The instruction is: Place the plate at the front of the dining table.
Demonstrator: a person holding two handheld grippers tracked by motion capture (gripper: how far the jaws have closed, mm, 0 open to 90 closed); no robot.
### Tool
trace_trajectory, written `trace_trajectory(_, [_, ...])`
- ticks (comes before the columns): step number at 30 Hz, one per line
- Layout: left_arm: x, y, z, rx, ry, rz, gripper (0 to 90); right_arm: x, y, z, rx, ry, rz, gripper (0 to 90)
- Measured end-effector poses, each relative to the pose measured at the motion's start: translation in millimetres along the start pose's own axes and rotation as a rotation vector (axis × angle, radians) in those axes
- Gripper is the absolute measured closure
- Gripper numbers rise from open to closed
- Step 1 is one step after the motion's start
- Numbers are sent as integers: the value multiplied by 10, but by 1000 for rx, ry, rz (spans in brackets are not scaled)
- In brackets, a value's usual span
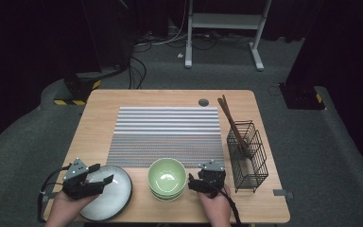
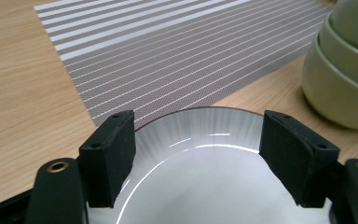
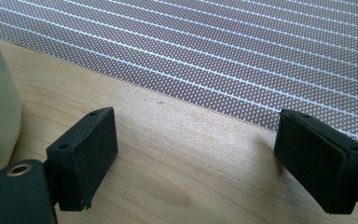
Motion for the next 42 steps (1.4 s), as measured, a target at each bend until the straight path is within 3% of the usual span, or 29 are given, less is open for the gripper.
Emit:
trace_trajectory(9, [106,14,-78,41,24,-35,256,16,-11,-67,-24,15,-46,126])
trace_trajectory(15, [268,14,-119,59,70,-50,258,38,2,-90,-36,21,-67,126])
trace_trajectory(17, [334,-14,-143,87,83,-54,259,56,7,-98,-38,27,-61,125])
trace_trajectory(25, [393,-50,-213,158,61,-70,265,62,17,-128,-62,21,-92,122])
trace_trajectory(30, [422,0,-223,213,49,-113,256,41,38,-146,-77,16,-95,122])
trace_trajectory(37, [506,-6,-195,272,59,-116,254,3,57,-184,-85,11,-82,124])
trace_trajectory(42, [534,-44,-205,310,50,-94,253,0,66,-219,-92,15,-84,125])
Point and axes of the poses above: each handheld gripper's, and its own axes: z roughly forward along the jaws, y roughly out of its top, x roughly to its left, the point moved 8 cm from there along z, roughly forward along the jaws, and after that the axes turned 12 degrees about z, right-handed, at the moved point
